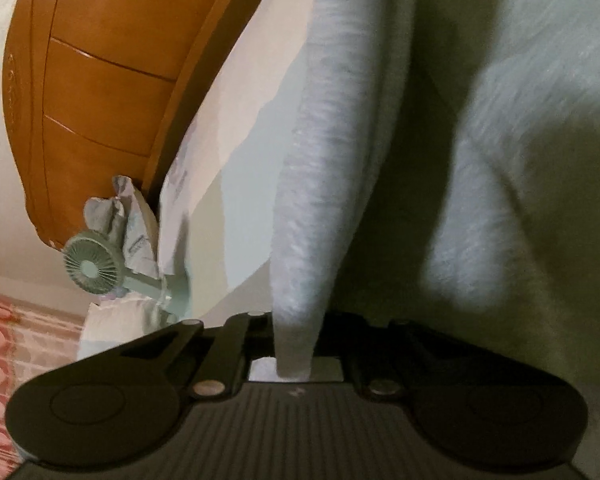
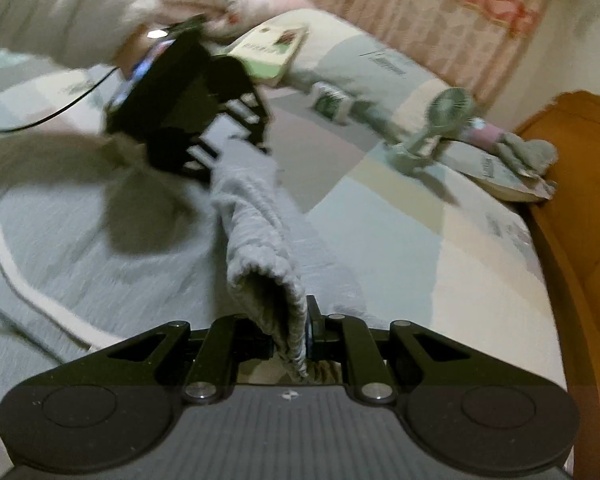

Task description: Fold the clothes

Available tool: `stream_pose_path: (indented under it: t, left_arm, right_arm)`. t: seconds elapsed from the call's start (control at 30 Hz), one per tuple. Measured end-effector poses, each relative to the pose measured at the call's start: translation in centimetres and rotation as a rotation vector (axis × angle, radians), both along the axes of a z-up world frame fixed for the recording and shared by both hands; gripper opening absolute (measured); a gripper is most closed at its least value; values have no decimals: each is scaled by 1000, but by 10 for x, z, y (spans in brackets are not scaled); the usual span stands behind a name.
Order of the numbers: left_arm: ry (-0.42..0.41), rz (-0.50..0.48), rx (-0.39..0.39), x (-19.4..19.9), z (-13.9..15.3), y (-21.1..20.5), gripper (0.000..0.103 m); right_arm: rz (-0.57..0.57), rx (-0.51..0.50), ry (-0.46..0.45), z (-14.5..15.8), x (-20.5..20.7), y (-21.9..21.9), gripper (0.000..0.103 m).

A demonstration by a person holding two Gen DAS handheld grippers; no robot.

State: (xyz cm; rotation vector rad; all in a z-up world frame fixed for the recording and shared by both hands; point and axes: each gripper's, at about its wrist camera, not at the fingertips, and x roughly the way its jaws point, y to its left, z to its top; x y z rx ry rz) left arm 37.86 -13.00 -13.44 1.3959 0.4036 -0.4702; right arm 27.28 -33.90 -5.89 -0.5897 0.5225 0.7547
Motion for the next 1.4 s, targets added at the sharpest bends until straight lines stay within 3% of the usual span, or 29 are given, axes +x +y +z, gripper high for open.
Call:
stream_pose_path:
  t: [0.17,0.37,0.57,0.77,0.87,0.97,1.1,1.2,1.4]
  left_arm:
    - [-4,5,25,-38,22,-11,6]
    - [-3,6,57,-87,47,-28,6]
    - [29,-28,89,-133,44,-54,6]
    - [89,-36,114,-149,17,-74,6]
    - [105,-22,113,-149,5,-78,6]
    - [129,4,88,-145,-2,-79,6]
    - [126,17,56,-144,-6,-76,6]
    - [123,28,18,-144,-4,-75,6]
    - [158,51,-90,-145,6,-65,6]
  right_arm:
    - [-75,121,4,22,8,-26,17]
    - [-85,207,30,32,5,-53,19]
    - [-55,192,56,22,-11,-71,22]
    - [-73,134,76,3,-26,-80,28]
    - [-89,93,80,-4,-34,-82,37]
    - [-131,52,93,-9,-45,-87,71]
    - [-214,32,144,-10,-67,-103,72]
    - [-305,149,231,-2,-84,-118,72]
    - [-428,619,525,1,-97,-120,74]
